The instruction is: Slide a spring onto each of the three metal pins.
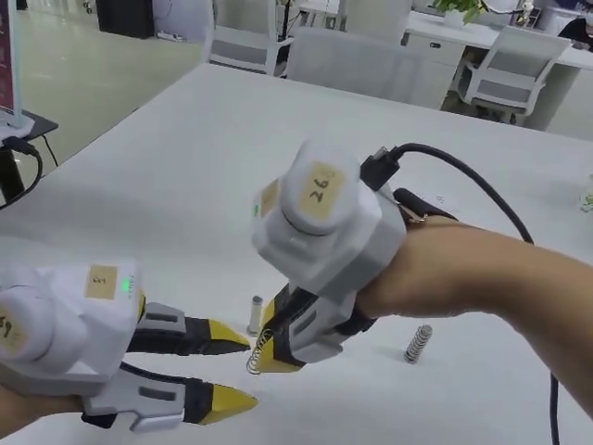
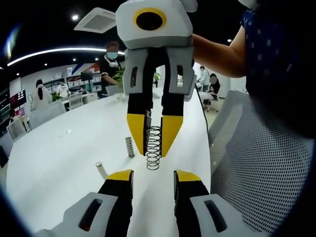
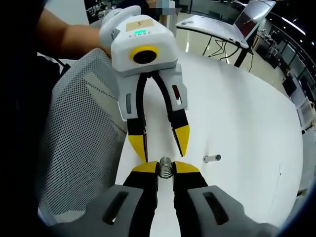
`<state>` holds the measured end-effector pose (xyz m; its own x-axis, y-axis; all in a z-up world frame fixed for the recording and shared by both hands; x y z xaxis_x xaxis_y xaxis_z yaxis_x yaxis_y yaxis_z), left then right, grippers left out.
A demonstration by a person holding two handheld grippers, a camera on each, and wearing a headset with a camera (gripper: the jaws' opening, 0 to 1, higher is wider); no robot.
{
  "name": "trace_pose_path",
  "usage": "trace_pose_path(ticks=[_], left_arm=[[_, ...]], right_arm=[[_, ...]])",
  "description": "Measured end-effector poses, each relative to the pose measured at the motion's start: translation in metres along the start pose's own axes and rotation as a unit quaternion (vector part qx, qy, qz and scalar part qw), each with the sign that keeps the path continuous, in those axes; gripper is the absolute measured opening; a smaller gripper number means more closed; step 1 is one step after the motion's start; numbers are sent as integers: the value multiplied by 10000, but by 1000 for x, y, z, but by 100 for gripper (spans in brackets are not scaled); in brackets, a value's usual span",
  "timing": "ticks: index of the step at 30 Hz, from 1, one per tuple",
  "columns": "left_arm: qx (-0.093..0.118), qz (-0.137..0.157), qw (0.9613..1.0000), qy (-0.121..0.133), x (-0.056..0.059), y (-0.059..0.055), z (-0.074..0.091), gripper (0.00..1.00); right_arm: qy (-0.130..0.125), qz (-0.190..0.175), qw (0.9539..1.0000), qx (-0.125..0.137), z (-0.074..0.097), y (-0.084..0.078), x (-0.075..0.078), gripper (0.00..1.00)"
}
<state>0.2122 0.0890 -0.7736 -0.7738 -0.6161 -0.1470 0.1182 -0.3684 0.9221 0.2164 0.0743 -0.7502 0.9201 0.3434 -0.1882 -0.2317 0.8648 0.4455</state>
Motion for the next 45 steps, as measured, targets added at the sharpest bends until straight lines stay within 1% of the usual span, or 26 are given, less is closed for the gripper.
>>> trace_pose_path(ticks=[3,6,13,19,26,30,35,41,45], left_arm=[[-13,68,9999,80,-2,-2,3,27],[-29,126,9998,166,-5,-5,5,32],[-63,256,9991,326,-8,-9,10,38],[-110,332,9986,388,-8,-15,12,41],[-108,364,9983,447,-8,-15,14,43],[-97,378,9982,462,-8,-15,14,44],[-106,391,9981,459,-9,-18,15,43],[-105,405,9981,449,-10,-20,15,43],[-101,409,9981,441,-10,-19,14,43]], right_arm=[[-4,-28,10000,15,1,-1,1,8],[-14,-53,10000,7,2,-2,3,8],[-62,-102,9999,8,5,-5,9,8],[-76,-150,9999,-26,7,-8,13,8],[-111,-189,9997,-88,11,-11,22,8],[-170,-209,9996,-86,14,-9,29,8],[-248,-225,9994,-94,18,-7,41,8],[-422,-252,9987,-150,22,-8,57,8],[-514,-305,9981,-142,23,-9,68,8]])
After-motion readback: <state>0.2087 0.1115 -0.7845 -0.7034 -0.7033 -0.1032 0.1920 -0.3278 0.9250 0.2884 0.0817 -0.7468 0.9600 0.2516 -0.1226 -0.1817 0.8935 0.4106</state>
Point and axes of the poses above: the centre of the closed fingertips' face, and the gripper's own axes: z roughly backward along the fingers, x roughly to its right, y roughly out of its top, the point moved 2 cm from there along z, roughly backward along the fingers, and after that the axes turned 14 degrees about y, right-handed, at the moved point
